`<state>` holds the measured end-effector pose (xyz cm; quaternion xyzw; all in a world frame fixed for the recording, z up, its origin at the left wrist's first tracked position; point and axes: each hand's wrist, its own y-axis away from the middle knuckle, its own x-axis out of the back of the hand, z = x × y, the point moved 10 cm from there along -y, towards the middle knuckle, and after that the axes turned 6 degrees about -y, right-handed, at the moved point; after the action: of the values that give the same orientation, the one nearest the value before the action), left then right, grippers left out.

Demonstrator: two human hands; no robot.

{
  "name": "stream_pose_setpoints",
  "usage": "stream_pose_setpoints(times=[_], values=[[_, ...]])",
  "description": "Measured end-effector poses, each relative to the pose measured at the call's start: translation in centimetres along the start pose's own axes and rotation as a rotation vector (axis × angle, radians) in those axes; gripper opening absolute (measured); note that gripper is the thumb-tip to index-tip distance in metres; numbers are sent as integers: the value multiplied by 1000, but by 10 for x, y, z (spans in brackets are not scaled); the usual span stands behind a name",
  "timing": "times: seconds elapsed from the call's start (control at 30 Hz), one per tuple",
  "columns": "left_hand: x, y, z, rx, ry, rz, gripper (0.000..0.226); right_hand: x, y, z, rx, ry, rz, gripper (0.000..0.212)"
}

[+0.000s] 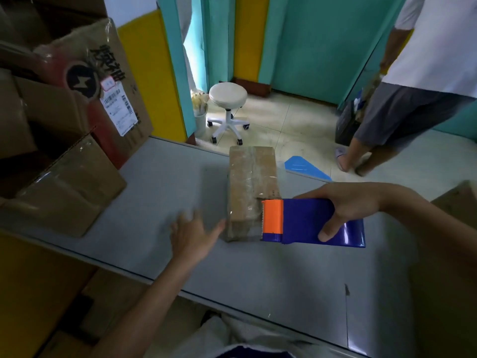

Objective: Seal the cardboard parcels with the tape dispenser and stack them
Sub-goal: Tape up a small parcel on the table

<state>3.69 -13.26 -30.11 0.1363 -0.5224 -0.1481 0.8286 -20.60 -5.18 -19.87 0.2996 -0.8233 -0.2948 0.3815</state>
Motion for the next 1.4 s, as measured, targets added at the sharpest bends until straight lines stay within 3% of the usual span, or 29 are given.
stream_pose_setpoints(times=[0.07,0.1,0.17,0.2,0.27,0.37,0.43,0.73,1.03,1.4], values=[[5,2,-9,44,1,-24,78,-2,-1,1,6,-5,2,76],[20,6,2,-41,70,80,70,-2,-1,1,13,-13,9,76],[52,32,54,-391,127,350,55,0,-3,2,17,-24,28,75],[55,45,82,-549,104,392,53,0,-4,2,18,-23,28,73],[34,54,125,-719,-37,310,53,0,-4,4,23,-16,14,70],[1,36,129,-699,-350,226,60,-3,1,11,23,-52,-19,65],[-6,27,126,-704,-408,217,62,-4,4,18,24,-103,-31,65],[-4,23,122,-781,-261,210,71,16,51,81,-86,-90,-15,70],[-3,25,127,-794,-132,227,67,-17,-24,74,17,-193,60,72],[-2,23,128,-796,-133,233,66,-7,-24,52,-20,166,165,82]])
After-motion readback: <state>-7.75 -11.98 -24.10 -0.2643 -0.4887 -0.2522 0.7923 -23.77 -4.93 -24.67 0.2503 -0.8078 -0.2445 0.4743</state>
